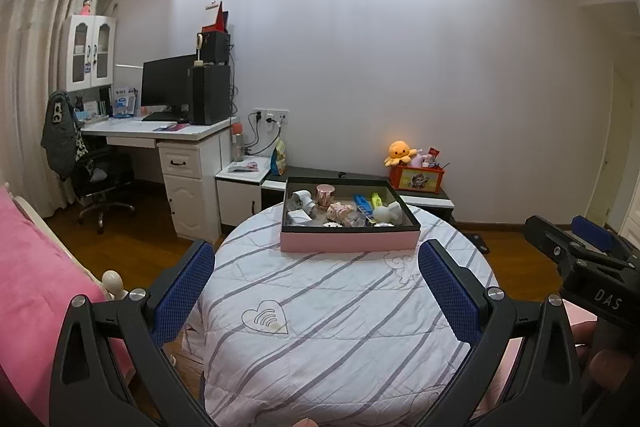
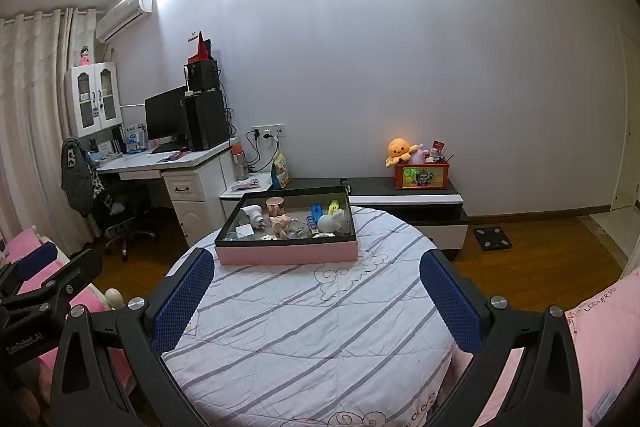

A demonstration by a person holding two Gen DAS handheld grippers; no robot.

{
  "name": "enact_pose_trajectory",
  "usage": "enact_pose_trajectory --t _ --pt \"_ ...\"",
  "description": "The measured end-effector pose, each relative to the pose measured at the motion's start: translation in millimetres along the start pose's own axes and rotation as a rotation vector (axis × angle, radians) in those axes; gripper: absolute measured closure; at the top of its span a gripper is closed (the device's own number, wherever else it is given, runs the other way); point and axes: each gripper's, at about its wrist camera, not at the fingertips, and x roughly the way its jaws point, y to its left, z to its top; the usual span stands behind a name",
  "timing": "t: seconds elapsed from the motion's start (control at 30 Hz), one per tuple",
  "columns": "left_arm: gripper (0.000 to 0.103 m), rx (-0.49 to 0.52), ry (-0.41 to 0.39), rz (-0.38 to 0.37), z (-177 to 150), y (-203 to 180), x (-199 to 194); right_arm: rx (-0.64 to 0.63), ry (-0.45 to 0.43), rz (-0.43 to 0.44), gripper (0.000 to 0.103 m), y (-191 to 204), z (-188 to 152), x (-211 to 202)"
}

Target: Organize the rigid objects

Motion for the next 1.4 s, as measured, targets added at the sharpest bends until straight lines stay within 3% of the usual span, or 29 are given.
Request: enact_pose_trajectory --t 1.03,1.27,1.4 --pt "0.0 -0.03 0.039 0.022 0.3 5.8 4.4 -0.018 0.016 -0.008 0.0 4.7 -1.9 1.4" --pt "0.0 0.017 0.028 0.048 1.2 0.0 5.7 -0.025 0.023 -0.009 0.0 6.0 -1.6 3.3" --pt "0.0 0.008 0.018 0.024 2.9 0.3 3.6 -0.025 0.022 -0.01 0.0 6.6 -1.1 3.9"
